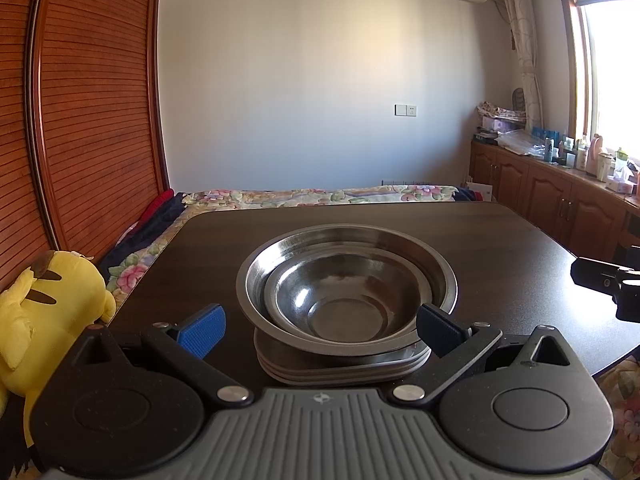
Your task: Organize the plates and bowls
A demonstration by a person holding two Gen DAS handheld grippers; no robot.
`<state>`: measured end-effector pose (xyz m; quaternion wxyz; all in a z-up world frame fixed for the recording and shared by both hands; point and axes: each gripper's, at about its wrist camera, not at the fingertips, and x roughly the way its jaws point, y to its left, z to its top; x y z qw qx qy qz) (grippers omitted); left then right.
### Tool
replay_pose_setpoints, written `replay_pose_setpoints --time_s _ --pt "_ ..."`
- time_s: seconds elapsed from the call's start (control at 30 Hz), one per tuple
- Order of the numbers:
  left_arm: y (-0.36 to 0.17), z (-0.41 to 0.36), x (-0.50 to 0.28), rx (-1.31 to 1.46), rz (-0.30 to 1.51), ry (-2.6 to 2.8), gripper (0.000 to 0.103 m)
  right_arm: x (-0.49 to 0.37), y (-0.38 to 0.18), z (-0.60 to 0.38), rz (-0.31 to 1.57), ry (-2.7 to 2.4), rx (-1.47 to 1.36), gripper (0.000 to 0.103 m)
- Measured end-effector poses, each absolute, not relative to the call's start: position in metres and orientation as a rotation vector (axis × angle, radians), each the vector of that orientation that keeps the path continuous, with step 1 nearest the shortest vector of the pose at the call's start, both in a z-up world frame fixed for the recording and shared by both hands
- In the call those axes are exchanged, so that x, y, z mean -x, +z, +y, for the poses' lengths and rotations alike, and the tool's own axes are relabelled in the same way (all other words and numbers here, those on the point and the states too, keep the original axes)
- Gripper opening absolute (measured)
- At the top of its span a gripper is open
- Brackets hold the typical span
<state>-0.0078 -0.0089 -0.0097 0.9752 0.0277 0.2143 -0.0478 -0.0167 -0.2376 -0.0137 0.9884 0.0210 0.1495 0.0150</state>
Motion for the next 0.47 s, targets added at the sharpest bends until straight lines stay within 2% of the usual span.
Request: replay_pose_setpoints --time_s 0.47 --pt "-0.0100 -0.0092 0.0082 -0.056 0.432 -0.096 0.103 0.0163 -0.0166 -0.2347 0.302 0.030 -0.039 0.103"
